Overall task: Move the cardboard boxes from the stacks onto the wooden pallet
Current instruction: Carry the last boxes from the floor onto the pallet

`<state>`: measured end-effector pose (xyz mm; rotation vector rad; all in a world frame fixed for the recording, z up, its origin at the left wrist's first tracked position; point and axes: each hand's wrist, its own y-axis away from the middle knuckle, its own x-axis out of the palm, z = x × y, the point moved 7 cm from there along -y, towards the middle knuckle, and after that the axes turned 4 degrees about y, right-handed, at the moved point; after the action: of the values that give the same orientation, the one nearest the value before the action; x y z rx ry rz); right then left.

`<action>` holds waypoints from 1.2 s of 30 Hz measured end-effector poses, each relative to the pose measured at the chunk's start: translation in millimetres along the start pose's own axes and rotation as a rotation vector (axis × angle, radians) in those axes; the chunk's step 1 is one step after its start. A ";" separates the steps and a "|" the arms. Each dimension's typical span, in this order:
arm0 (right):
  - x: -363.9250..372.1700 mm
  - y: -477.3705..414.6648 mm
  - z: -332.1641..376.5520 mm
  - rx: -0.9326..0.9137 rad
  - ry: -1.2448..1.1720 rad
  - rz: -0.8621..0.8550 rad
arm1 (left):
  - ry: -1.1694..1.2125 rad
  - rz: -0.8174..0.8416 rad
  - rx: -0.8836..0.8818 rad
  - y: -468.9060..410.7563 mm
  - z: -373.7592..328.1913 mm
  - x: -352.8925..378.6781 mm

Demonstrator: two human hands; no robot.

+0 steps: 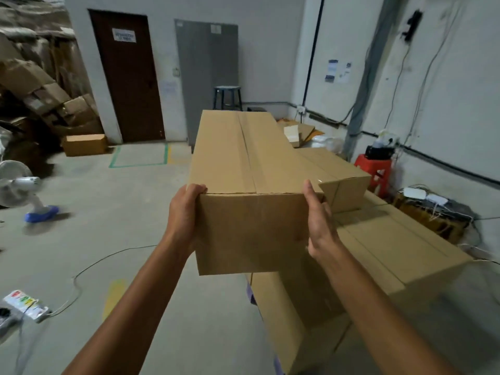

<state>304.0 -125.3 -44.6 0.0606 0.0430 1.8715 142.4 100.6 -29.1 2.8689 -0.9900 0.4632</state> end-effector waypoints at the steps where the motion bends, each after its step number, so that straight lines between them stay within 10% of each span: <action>1: -19.8 -3.8 4.8 -0.013 -0.026 -0.033 | 0.009 0.027 0.008 5.2 2.3 19.3; 19: -426.4 -135.5 37.4 -0.079 -0.052 -0.391 | 0.051 0.296 -0.063 67.0 136.7 437.7; 36: -593.3 -446.3 45.3 -0.128 -0.023 -0.477 | 0.124 0.507 -0.209 -109.9 269.1 739.8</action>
<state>908.0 -559.4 -38.2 -0.0165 -0.0735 1.3926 831.8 -294.1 -56.5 2.3583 -1.6337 0.5222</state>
